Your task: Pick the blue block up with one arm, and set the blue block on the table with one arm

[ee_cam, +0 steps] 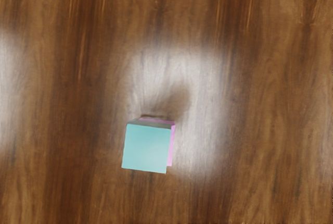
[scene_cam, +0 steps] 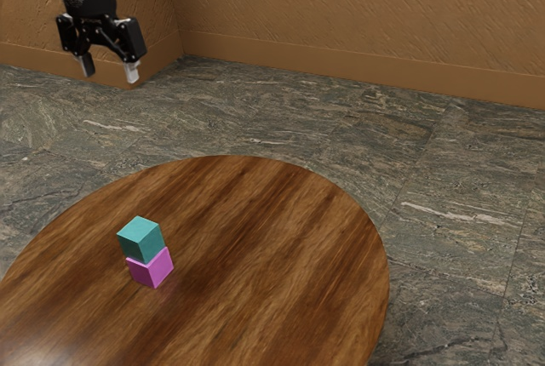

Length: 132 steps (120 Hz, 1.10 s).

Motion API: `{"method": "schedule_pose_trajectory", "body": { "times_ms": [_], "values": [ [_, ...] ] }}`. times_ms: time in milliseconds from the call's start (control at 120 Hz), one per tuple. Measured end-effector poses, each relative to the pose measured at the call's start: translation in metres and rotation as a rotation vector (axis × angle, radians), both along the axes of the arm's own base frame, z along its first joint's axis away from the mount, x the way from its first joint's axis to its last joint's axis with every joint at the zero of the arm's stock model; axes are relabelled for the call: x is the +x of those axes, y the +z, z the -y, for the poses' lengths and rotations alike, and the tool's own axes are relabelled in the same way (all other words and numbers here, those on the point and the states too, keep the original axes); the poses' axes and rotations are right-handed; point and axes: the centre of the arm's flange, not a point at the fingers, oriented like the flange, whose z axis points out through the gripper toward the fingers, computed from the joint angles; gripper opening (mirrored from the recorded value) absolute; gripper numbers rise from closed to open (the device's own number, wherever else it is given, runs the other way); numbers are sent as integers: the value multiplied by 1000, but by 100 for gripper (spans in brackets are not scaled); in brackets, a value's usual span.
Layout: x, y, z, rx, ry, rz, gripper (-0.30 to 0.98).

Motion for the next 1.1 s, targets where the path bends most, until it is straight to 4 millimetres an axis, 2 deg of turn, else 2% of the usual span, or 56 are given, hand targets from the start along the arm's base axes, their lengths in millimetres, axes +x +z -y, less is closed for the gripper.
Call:
{"method": "schedule_pose_trajectory", "body": {
  "times_ms": [142,192,217,250,292,358,542,750,783,817,908,983,1042,1100],
  "values": [
    [-1,2,-2,-2,8,0,69],
    [-12,54,-4,3,13,91,69],
    [-18,73,-4,4,14,119,69],
    [-24,87,-2,0,12,134,69],
    [-28,94,3,-5,4,134,69],
    [-31,96,12,-10,-12,120,69],
    [-18,80,30,-14,-44,75,69],
    [-18,76,41,-11,-65,65,69],
    [-22,65,41,-6,-68,48,69],
    [-28,45,41,-3,-71,22,69],
    [-52,-37,43,4,-82,-77,69],
    [-65,-95,43,7,-85,-114,69],
    [-67,-126,42,7,-84,-117,69],
    [-69,-148,45,7,-90,-111,69]
  ]
}}
